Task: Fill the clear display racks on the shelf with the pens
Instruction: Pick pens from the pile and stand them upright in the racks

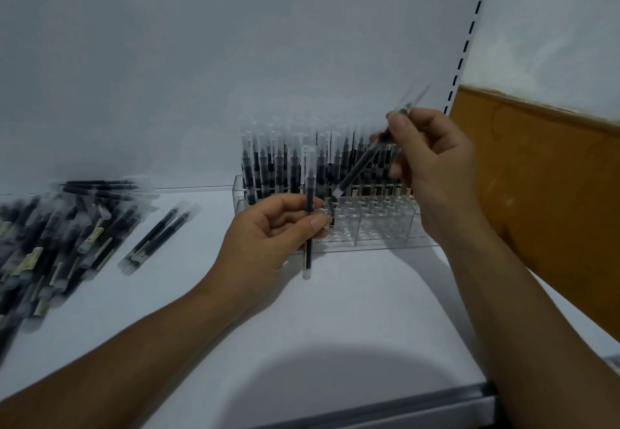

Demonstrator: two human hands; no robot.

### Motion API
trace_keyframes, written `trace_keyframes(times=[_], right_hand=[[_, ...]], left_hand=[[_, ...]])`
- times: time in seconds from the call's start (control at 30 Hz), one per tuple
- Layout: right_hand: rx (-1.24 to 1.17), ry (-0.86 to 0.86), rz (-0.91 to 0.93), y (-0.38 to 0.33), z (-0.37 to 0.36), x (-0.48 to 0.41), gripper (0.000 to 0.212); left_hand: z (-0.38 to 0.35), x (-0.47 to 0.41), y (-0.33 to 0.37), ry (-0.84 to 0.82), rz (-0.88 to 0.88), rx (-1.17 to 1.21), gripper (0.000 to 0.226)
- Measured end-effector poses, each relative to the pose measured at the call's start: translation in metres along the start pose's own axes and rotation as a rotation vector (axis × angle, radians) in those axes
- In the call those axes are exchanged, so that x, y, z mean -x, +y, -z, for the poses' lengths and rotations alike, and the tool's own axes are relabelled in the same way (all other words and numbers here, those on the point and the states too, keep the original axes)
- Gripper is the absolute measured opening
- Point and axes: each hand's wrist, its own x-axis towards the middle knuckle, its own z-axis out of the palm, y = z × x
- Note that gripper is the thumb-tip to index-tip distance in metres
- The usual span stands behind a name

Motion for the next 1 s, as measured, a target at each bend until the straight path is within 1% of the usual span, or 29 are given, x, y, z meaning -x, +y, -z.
trace_keyframes(times=[0.1, 0.27, 0.33, 0.4, 0.5, 0.57, 0.63, 0.7, 0.73, 0.77, 0.83, 0.9, 0.93, 1.0], right_hand=[[0.136, 0.066, 0.074, 0.006, -0.001, -0.001, 0.007], [0.409, 0.022, 0.154, 0.017, -0.001, -0.002, 0.015], [0.488, -0.024, 0.144, 0.02, -0.002, -0.001, 0.013], [0.583, -0.115, 0.118, 0.024, -0.003, 0.0, 0.007], [0.709, -0.253, 0.06, 0.029, -0.005, 0.001, 0.008], [0.727, -0.266, 0.04, 0.029, -0.003, 0.0, 0.01], [0.756, -0.226, 0.053, 0.027, 0.002, 0.0, 0.015], [0.7, -0.156, 0.085, 0.023, 0.005, 0.0, 0.019], [0.626, -0.144, 0.102, 0.02, 0.004, 0.001, 0.021], [0.542, -0.175, 0.112, 0.016, 0.002, 0.003, 0.023], [0.408, -0.346, 0.102, 0.009, -0.004, 0.008, 0.029], [0.316, -0.508, 0.074, 0.005, -0.011, 0.014, 0.028], [0.28, -0.548, 0.064, 0.004, -0.013, 0.015, 0.028], [0.241, -0.568, 0.065, 0.004, -0.016, 0.016, 0.027]], left_hand=[[-0.001, 0.001, 0.0, 0.001, -0.002, 0.02, 0.03], [-0.001, 0.001, -0.001, -0.009, -0.002, 0.016, 0.029], [0.0, 0.001, -0.001, -0.013, -0.007, -0.001, 0.028], [0.0, 0.001, -0.002, -0.018, -0.014, -0.021, 0.028], [0.002, 0.001, -0.002, -0.027, -0.024, -0.035, 0.028], [0.002, 0.001, -0.002, -0.028, -0.029, -0.038, 0.029], [0.002, 0.001, -0.002, -0.026, -0.033, -0.038, 0.03], [0.002, 0.001, -0.002, -0.03, -0.042, -0.04, 0.029], [0.002, 0.001, -0.002, -0.037, -0.051, -0.05, 0.028], [0.002, 0.001, -0.002, -0.047, -0.065, -0.066, 0.028], [0.002, 0.001, -0.002, -0.071, -0.101, -0.11, 0.027], [0.002, 0.0, -0.002, -0.084, -0.141, -0.16, 0.027], [0.002, 0.0, -0.002, -0.085, -0.16, -0.185, 0.027], [0.002, 0.0, -0.003, -0.081, -0.198, -0.24, 0.027]])
